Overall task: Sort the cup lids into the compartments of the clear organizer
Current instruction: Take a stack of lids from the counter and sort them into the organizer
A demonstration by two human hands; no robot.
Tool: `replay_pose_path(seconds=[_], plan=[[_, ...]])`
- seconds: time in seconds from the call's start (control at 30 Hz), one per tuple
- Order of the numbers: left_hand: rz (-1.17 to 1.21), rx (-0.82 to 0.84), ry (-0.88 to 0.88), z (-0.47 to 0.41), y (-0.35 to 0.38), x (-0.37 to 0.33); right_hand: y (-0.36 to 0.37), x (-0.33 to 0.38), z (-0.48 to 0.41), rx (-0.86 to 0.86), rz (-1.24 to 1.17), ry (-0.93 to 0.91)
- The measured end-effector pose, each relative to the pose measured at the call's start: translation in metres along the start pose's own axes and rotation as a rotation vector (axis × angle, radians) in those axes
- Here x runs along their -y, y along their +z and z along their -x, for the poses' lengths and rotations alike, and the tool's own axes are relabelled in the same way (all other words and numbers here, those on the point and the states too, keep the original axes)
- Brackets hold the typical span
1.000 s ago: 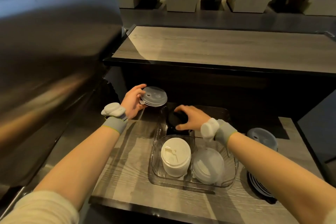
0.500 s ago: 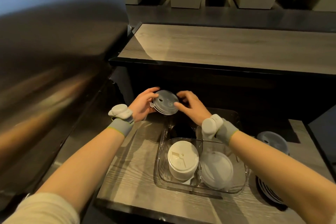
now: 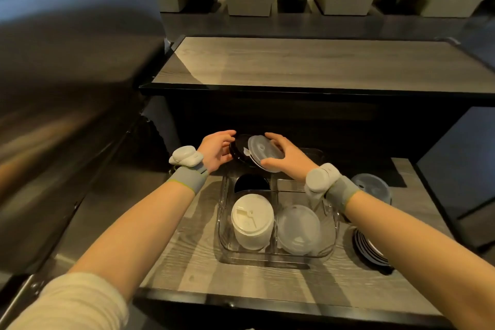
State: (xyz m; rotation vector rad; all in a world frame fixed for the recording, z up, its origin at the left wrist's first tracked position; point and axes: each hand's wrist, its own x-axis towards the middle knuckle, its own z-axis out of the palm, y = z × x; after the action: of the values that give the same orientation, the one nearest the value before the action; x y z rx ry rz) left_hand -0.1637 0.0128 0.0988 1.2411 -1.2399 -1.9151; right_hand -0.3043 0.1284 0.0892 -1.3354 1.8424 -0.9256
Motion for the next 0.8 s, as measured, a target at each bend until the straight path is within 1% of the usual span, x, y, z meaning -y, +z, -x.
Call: replay_pose_path(seconds=[0.07,0.2,0.23,0.33,0.47,0.57,0.63,0.67,0.73,0.8], plan=[[-0.026,-0.033,0.01,0.002,0.004,0.003,-0.013,-0.003,0.016,0.082,0.055,-0.001],[-0.065,-0.085,0.023,-0.002,0.012,0.011,-0.031,-0.014,0.049,0.372,0.401,0.081],[-0.066,-0.097,0.021,-0.003,0.015,0.013,-0.033,-0.02,0.056,0.415,0.487,0.097],[-0.077,-0.122,0.035,-0.004,0.022,0.022,-0.032,-0.039,0.072,0.447,0.712,0.077],[-0.063,-0.139,0.043,-0.006,0.023,0.025,-0.018,-0.059,0.078,0.497,0.87,0.016],[-0.064,-0.127,0.054,-0.004,0.021,0.024,-0.015,-0.064,0.076,0.446,0.907,-0.078],[-0.058,-0.111,0.046,-0.002,0.017,0.023,-0.018,-0.052,0.073,0.323,0.884,-0.196],[-0.068,-0.098,0.043,-0.002,0.017,0.023,-0.019,-0.044,0.071,0.226,0.836,-0.256],[-0.112,-0.069,0.047,0.001,0.015,0.023,-0.02,-0.026,0.06,0.057,0.643,-0.328],[-0.17,-0.011,0.052,0.005,0.012,0.021,-0.016,-0.012,0.043,-0.015,0.428,-0.314]])
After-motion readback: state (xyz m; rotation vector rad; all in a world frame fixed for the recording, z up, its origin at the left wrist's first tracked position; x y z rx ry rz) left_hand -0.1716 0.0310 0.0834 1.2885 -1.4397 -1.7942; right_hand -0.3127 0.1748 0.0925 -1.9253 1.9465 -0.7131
